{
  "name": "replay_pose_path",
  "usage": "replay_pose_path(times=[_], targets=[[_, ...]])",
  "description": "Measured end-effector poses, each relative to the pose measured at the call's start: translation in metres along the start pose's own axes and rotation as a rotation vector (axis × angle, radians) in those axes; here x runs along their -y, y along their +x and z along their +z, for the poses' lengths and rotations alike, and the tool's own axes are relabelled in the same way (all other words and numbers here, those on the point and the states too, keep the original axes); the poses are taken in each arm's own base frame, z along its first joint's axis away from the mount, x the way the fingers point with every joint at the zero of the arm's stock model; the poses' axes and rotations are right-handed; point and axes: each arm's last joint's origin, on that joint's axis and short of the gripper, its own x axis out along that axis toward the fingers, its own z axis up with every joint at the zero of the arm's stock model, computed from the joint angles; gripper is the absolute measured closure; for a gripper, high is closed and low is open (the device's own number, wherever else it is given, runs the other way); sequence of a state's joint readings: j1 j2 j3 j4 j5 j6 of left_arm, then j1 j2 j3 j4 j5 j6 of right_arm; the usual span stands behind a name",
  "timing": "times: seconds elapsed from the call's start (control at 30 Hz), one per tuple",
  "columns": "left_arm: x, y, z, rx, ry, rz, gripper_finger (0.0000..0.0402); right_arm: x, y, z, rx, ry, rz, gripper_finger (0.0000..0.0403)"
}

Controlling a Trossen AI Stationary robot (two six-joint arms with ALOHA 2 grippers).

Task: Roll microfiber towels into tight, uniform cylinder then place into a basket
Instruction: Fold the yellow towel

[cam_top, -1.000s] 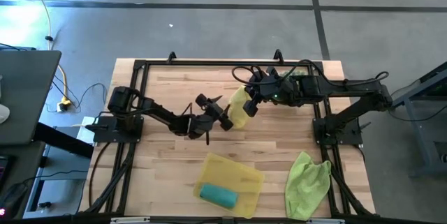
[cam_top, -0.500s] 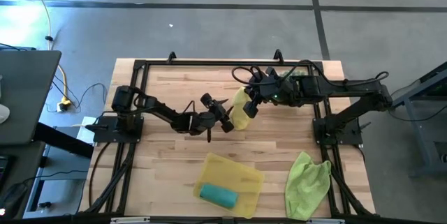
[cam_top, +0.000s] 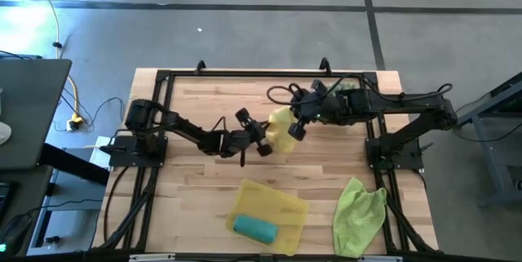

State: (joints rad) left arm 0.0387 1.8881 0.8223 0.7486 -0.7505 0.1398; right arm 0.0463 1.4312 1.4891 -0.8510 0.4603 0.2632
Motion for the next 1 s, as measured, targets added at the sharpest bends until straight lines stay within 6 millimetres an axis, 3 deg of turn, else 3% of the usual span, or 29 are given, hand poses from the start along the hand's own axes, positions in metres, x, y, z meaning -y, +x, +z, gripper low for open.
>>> replay_pose_path(times=[0.17, 0.43, 0.63, 0.77, 1.0], targets=[[-0.008, -0.018, 0.022, 0.008, 0.045, -0.086, 0.0399, 0.002, 0.002, -0.010, -0.095, -0.103, -0.024, 0.0403], [-0.046, -0.058, 0.043, -0.186, 0.038, -0.121, 0.0401, -0.001, 0.010, -0.014, -0.089, -0.110, -0.031, 0.0403], [-0.065, -0.083, 0.033, -0.410, 0.000, -0.223, 0.0401, -0.013, 0.060, -0.058, -0.027, -0.090, -0.032, 0.0403], [-0.066, -0.086, 0.027, -0.489, 0.015, -0.288, 0.0401, -0.020, 0.090, -0.091, 0.099, -0.060, 0.054, 0.0403], [-0.064, -0.085, 0.024, -0.502, 0.023, -0.291, 0.0401, -0.018, 0.113, -0.146, 0.195, -0.023, 0.084, 0.0402]])
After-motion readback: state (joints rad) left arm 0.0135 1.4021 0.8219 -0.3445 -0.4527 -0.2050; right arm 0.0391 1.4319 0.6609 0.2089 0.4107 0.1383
